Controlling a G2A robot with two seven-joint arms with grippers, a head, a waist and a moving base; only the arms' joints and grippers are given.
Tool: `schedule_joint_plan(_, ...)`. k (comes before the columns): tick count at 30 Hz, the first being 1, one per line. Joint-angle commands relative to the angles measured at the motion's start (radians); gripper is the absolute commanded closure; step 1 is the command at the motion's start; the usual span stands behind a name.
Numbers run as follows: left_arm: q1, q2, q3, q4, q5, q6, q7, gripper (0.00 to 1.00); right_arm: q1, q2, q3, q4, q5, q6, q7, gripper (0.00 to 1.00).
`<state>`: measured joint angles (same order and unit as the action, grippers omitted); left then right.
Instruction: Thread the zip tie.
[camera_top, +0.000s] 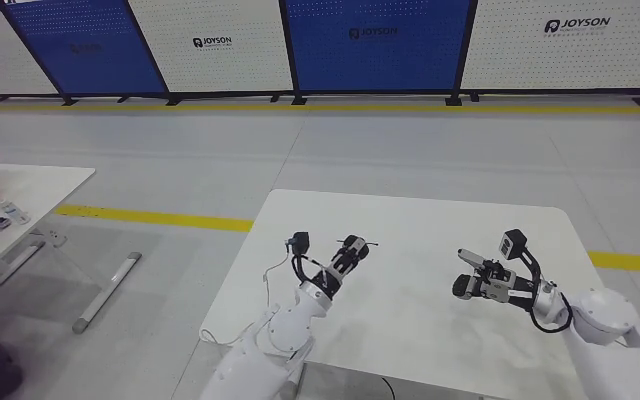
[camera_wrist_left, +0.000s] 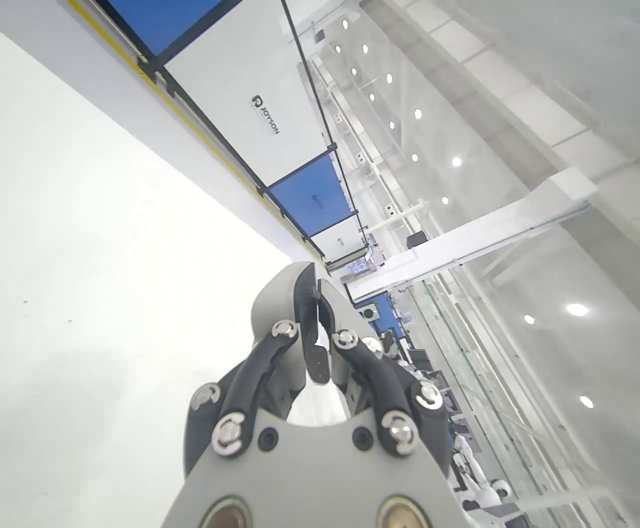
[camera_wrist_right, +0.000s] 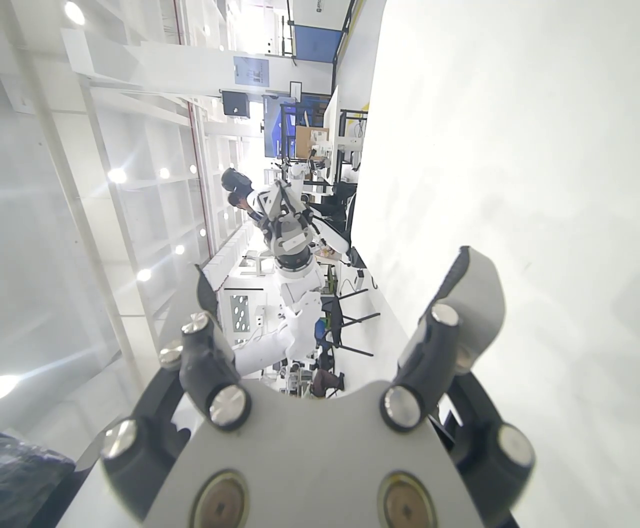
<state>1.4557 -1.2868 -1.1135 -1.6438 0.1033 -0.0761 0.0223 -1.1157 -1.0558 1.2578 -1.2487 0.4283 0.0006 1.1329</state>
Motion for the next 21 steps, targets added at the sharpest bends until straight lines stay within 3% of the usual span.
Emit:
schedule_joint_plan(1, -0.011, -0.004, 0.013, 0.023, 0.024, 0.015, 0.029, 1.00, 0.000, 0.000, 0.000, 0.000, 0.000, 0.000, 0.000, 0.00)
schedule_joint_plan(12, -0.014, -0.005, 0.019, 0.019, 0.025, 0.013, 0.030, 1.00, 0.000, 0.000, 0.000, 0.000, 0.000, 0.000, 0.000, 0.00)
schedule_joint_plan(15, 0.003, -0.001, 0.000, -0.031, -0.027, -0.032, -0.014, 1.00, 0.000, 0.000, 0.000, 0.000, 0.000, 0.000, 0.000, 0.00)
schedule_joint_plan(21, 0.090, 0.015, -0.072, -0.209, -0.132, -0.107, -0.111, 1.00, 0.000, 0.000, 0.000, 0.000, 0.000, 0.000, 0.000, 0.00)
